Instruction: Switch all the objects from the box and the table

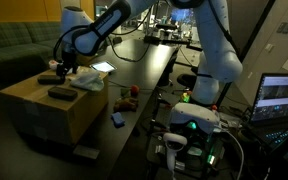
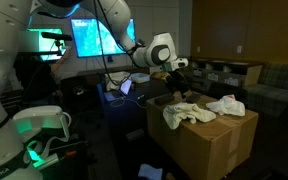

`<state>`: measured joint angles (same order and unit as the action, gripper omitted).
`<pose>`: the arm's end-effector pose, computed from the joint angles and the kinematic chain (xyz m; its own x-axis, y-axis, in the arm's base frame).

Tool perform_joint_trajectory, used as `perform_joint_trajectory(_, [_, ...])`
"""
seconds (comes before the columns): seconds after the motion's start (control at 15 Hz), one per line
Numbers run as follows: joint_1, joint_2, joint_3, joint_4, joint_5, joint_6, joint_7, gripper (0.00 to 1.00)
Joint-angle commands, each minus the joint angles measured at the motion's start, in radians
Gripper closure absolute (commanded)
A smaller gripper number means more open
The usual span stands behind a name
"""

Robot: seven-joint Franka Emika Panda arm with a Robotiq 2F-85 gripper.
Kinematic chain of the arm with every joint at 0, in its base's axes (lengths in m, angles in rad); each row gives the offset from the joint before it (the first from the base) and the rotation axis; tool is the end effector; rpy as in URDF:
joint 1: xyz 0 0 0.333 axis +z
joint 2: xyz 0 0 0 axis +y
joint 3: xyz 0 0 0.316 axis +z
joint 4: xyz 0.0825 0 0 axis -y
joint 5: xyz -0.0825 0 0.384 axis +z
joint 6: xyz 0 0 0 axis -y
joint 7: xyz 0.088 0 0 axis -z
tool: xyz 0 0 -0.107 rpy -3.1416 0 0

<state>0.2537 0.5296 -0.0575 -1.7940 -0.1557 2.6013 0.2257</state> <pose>0.6668 0.1398 0.2832 0.9510 0.1119 0.2884 0.0927 -0.9925 0.0794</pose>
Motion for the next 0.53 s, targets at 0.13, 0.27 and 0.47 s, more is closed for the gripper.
perform_joint_trajectory(0.13, [-0.008,-0.089,0.045,-0.147,0.000,0.056,-0.007,0.00])
perform_joint_trajectory(0.27, [-0.028,-0.094,0.081,-0.176,0.028,0.087,-0.041,0.00])
perform_joint_trajectory(0.47, [-0.045,-0.082,0.118,-0.193,0.059,0.125,-0.068,0.00])
